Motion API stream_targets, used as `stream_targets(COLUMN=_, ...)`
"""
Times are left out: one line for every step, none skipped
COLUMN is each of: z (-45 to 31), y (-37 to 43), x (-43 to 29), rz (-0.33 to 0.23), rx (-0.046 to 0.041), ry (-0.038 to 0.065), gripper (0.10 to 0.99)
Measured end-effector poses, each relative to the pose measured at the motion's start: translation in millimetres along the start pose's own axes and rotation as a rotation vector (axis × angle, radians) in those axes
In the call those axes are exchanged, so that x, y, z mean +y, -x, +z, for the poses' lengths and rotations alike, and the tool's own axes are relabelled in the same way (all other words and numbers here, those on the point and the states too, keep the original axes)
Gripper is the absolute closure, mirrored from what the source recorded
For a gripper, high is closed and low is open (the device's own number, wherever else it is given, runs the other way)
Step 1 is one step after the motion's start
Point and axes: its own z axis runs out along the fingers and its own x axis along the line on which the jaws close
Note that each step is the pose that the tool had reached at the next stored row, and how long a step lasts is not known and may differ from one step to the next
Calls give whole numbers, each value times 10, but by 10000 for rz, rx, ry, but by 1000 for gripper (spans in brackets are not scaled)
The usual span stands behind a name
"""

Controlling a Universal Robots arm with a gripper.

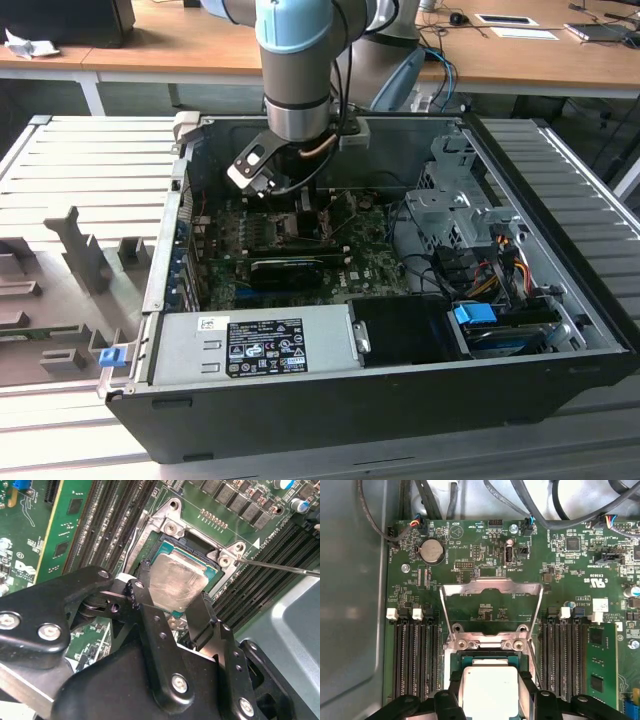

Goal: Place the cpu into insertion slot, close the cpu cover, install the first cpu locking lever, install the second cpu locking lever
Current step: 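Place the cpu into insertion slot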

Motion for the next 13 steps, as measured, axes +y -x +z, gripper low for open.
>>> stream_targets(z=9, y=-3, x=-1, rz=0, rx=2, ry=1, gripper=557)
stream_targets(z=12, y=-3, x=-1, rz=0, rx=2, ry=1, gripper=557)
stream_targets(z=12, y=-3, x=-1, rz=-1, rx=-1, ry=-1, gripper=557)
stream_targets(z=14, y=-3, x=-1, rz=0, rx=0, ry=0, gripper=557)
stream_targets(z=15, y=-3, x=-1, rz=0, rx=1, ry=0, gripper=557)
stream_targets(z=16, y=-3, x=-1, rz=0, rx=1, ry=0, gripper=557)
stream_targets(z=16, y=-3, x=-1, rz=0, rx=1, ry=1, gripper=557)
stream_targets(z=17, y=-3, x=-2, rz=0, rx=1, ry=0, gripper=545)
stream_targets(z=18, y=-3, x=-2, rz=0, rx=1, ry=0, gripper=545)
stream_targets(z=18, y=-3, x=-2, rz=0, rx=1, ry=0, gripper=545)
stream_targets(z=19, y=-3, x=-2, rz=0, rx=1, ry=0, gripper=482)
stream_targets(z=19, y=-3, x=-2, rz=0, rx=1, ry=0, gripper=482)
stream_targets(z=19, y=-3, x=-1, rz=0, rx=3, ry=1, gripper=482)
